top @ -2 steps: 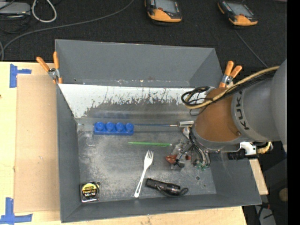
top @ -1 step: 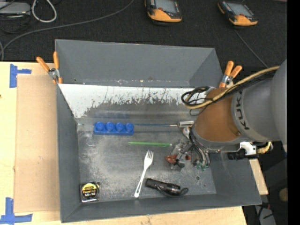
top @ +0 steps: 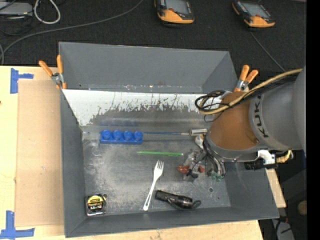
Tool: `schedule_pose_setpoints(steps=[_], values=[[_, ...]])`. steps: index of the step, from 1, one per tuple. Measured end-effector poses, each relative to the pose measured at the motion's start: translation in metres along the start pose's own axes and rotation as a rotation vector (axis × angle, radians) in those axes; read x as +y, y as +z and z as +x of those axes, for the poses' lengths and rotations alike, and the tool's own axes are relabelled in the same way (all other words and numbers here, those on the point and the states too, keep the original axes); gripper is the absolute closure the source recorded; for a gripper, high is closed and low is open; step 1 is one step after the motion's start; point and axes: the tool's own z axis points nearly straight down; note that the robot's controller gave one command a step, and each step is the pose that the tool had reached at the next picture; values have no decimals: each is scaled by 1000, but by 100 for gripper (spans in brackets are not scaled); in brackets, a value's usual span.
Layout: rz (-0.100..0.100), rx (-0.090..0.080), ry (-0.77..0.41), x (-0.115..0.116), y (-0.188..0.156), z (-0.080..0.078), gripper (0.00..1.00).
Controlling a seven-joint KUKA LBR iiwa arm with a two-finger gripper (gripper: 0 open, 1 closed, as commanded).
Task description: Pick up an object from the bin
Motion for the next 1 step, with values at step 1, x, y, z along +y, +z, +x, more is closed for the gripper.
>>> schedule_pose_setpoints(steps=[1], values=[[0, 4, -1, 0, -50, 1, 100]])
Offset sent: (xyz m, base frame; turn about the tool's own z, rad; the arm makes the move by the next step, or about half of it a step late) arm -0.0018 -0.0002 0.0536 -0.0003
